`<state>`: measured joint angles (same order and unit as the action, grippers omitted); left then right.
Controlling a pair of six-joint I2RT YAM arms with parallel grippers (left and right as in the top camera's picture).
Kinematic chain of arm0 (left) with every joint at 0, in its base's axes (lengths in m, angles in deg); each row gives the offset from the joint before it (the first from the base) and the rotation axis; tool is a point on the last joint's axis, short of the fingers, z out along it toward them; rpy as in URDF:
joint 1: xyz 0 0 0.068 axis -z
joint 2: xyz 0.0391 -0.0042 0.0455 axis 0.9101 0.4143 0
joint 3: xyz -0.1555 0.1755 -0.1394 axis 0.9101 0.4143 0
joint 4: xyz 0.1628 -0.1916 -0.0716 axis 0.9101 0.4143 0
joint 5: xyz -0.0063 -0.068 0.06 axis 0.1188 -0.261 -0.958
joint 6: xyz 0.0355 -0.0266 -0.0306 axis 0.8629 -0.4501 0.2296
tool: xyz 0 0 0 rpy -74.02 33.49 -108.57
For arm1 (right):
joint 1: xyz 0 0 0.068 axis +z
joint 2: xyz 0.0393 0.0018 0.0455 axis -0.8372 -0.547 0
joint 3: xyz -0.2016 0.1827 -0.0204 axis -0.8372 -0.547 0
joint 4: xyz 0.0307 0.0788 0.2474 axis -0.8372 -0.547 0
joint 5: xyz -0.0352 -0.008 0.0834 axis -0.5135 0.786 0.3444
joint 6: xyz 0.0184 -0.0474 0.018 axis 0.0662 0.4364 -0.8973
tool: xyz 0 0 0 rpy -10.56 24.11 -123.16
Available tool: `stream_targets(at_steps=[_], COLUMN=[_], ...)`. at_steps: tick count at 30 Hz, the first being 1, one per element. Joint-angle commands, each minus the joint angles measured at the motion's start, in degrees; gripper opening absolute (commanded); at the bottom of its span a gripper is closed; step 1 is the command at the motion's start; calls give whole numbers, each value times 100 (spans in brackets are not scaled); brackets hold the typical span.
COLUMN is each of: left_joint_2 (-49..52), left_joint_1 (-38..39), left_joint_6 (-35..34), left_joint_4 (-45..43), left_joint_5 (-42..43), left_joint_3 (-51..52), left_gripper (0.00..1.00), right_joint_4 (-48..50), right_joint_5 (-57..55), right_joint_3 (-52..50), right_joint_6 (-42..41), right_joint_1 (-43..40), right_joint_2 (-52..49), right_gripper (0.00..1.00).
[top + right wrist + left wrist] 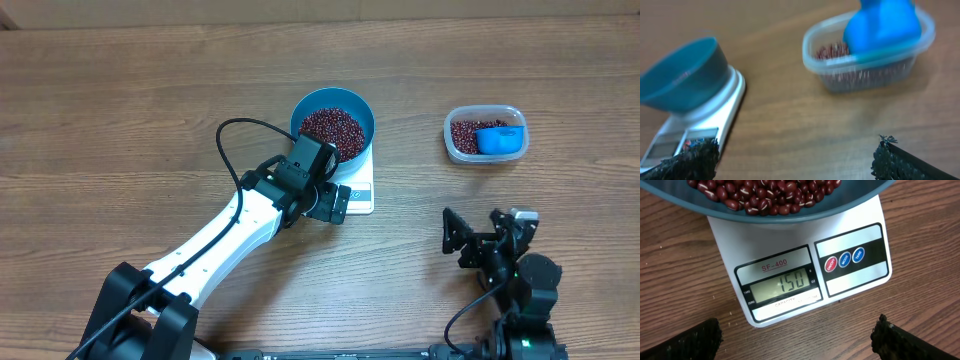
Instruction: Scoop item into bowl and weigh 150g on scale
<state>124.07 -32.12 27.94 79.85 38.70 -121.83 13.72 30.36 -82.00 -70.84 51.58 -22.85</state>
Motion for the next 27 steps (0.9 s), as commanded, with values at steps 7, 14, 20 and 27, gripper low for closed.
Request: stream_targets(at_steps=[7,14,20,27], left_joint_2=[7,7,7,7], left_joint_1=[28,28,28,28], left_joint_6=[109,109,107,107], left_joint_4=[-20,-20,-22,-22], left_joint_5=[2,2,4,4], left_joint_3=[-9,-9,-9,-9], left_gripper=[100,100,99,100], right_joint_4=[9,0,17,35], right_joint_5=[-74,-76,-13,-31], right_joint_3=[-61,-61,-61,-59], right_joint_6=[487,1187,1023,990], right_joint_1=[188,407,407,402], right_joint_2=[1513,1825,1825,1825], right_gripper=[100,100,100,100])
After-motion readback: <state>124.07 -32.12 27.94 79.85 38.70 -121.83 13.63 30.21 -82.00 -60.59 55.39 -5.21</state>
